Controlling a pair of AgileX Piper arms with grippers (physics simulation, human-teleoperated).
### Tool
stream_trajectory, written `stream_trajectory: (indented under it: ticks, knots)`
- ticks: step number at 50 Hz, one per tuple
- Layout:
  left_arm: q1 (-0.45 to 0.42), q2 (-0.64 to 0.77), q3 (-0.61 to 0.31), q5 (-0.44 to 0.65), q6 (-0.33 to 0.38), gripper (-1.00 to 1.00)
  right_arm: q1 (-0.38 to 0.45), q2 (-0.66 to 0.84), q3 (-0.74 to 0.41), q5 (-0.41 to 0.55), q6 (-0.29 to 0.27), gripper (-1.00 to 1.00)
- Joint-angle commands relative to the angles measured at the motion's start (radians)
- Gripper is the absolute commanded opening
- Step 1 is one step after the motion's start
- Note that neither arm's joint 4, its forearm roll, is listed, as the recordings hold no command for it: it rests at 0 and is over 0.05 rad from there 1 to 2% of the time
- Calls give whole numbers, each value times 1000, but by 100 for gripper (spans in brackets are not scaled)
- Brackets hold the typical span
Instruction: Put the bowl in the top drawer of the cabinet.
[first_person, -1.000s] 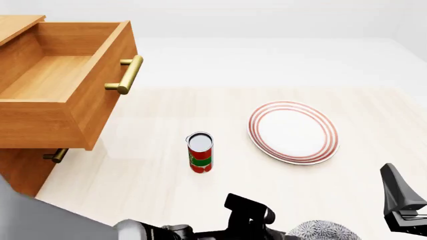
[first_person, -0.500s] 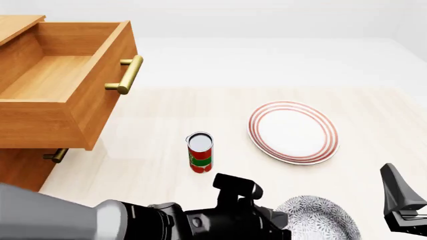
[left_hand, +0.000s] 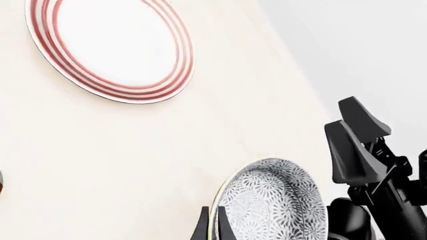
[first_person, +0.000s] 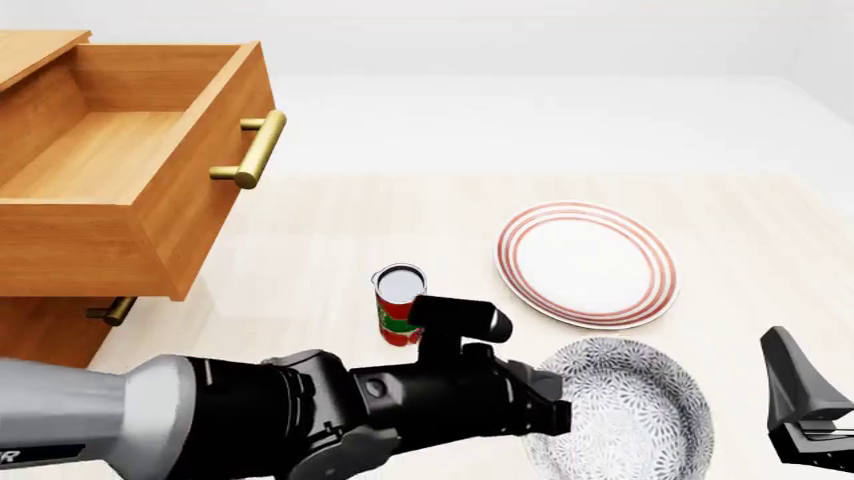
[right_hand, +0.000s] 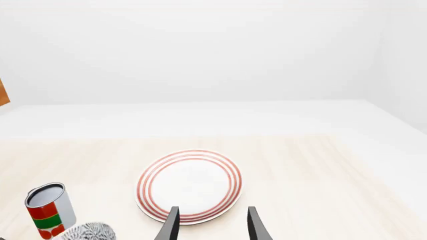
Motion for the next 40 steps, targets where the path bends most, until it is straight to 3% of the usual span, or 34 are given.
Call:
stream_trajectory:
  ticks: [1,40]
  knots:
    - [32,-41,-47,102,12,-100,0,0,0,0,0,100]
    - [83,-205,-150,325,42,-100,0,0,0,0,0,100]
